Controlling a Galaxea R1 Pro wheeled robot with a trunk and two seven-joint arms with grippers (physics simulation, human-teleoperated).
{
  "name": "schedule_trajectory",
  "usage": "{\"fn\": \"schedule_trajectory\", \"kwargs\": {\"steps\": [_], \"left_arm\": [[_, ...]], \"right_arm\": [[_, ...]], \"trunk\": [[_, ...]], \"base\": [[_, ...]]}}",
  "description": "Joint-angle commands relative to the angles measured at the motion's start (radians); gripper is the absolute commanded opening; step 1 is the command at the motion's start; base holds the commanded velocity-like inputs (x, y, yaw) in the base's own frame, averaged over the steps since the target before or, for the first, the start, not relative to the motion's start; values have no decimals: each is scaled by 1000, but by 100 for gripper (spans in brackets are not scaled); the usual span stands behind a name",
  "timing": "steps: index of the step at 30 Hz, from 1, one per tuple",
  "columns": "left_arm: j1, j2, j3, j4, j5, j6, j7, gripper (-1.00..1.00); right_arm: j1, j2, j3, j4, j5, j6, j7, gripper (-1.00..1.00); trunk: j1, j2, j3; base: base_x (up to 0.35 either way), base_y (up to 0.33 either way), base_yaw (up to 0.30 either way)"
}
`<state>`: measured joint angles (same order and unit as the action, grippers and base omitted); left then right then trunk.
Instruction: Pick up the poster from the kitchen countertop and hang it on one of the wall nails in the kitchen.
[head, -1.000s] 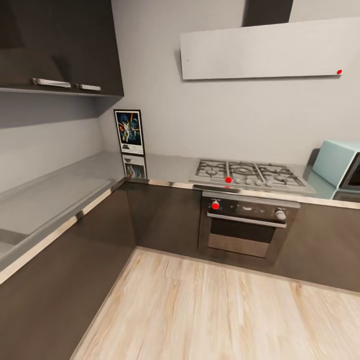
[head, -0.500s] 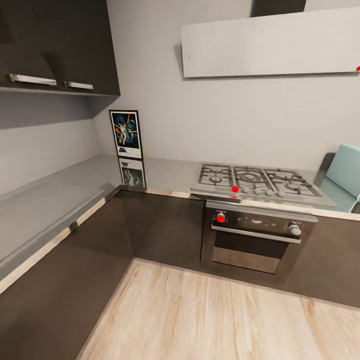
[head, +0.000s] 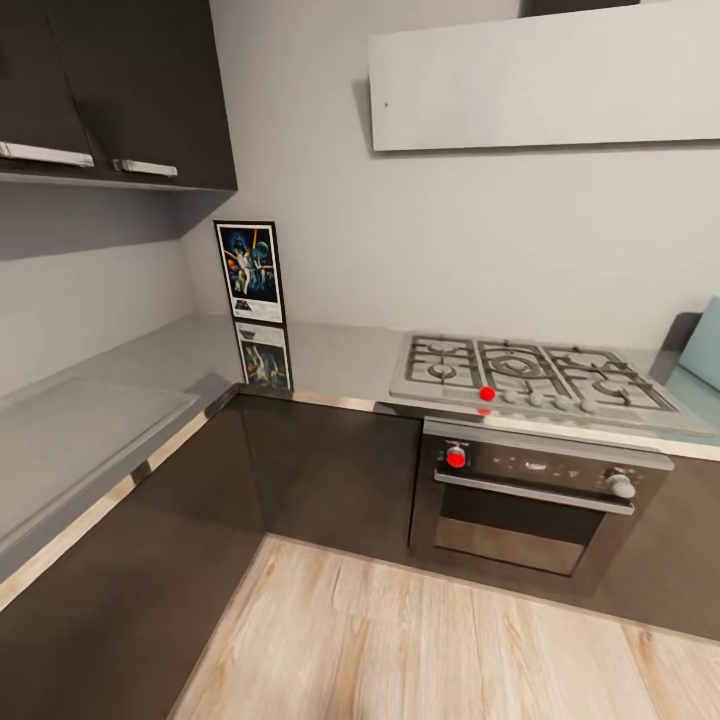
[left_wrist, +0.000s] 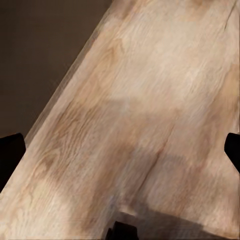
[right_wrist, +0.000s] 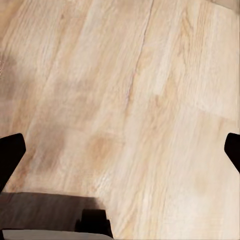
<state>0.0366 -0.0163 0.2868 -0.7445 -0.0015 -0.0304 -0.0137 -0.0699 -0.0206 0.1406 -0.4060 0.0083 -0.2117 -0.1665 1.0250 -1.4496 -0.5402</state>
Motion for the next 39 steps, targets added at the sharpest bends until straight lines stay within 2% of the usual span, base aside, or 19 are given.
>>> {"fn": "schedule_trajectory", "kwargs": {"steps": [1,4,6,7,11,13,14,16,17,18,19,20,21,22,23,26,28,32,39], "left_arm": [[0,-2,-4,-29,0,-5,-2,100],[0,-7,-43,-166,0,-1,-3,100],[0,-9,-71,-286,0,38,-3,100],[0,-10,-86,-372,0,88,-3,100],[0,-19,-112,-551,0,214,-1,100],[0,-33,-127,-661,1,299,2,100],[-83,-65,-147,-756,0,420,4,100],[-176,-88,-155,-770,-1,490,4,100],[-362,-125,-165,-774,-2,620,8,100],[-430,-131,-172,-762,-3,642,9,100],[-464,-133,-175,-751,-4,650,9,100],[-658,-144,-184,-640,-4,673,41,100],[-750,-153,-186,-556,-4,676,90,100],[-792,-157,-186,-514,-4,678,116,100],[-873,-158,-187,-418,-4,678,170,100],[-993,-158,-188,-257,-2,677,230,100],[-1143,-158,-188,-49,0,669,270,100],[-1276,-158,-188,100,2,623,291,100],[-1338,-158,-177,79,0,593,304,100]], "right_arm": [[-1,-3,8,0,1,-19,-9,100],[-1,-23,7,0,-1,-74,-10,100],[-1,-34,6,-2,-4,-95,-10,100],[-2,-39,5,-5,-5,-104,-11,100],[-2,-51,-9,-24,-7,-113,-12,100],[0,-59,-42,-54,-7,-116,-13,100],[3,-65,-156,-134,-7,-119,-11,100],[4,-66,-199,-170,-7,-119,-10,100],[51,-67,-232,-278,-7,-147,-9,100],[87,-67,-237,-334,-7,-160,-9,100],[105,-67,-238,-363,-6,-165,-10,100],[165,-66,-242,-467,-4,-176,-12,100],[177,-66,-243,-476,-3,-177,-13,100],[182,-66,-243,-474,-3,-178,-13,100],[188,-66,-245,-457,-3,-180,-14,100],[194,-67,-248,-415,-4,-184,-14,100],[198,-66,-255,-361,-5,-198,-14,100],[201,-66,-258,-328,-5,-248,-15,100],[203,-63,-259,-304,-5,-287,-23,100]], "trunk": [[0,0,-1],[0,0,-1],[0,0,-1],[0,0,-1],[0,0,-1],[0,0,-1],[0,0,-1],[0,0,-1],[0,0,-1],[0,0,-1],[0,0,-1],[0,0,-1],[0,0,-1],[0,0,-1],[0,0,-1],[0,0,-1],[0,0,-1],[0,0,-1],[0,0,-1]], "base": [[10,2,0],[5,1,0],[2,0,0],[1,0,0],[0,0,0],[0,0,0],[0,0,0],[0,0,0],[0,0,0],[0,0,0],[0,0,0],[0,0,0],[0,0,0],[0,0,0],[0,0,0],[0,0,0],[0,0,0],[0,0,0],[0,0,0]]}}
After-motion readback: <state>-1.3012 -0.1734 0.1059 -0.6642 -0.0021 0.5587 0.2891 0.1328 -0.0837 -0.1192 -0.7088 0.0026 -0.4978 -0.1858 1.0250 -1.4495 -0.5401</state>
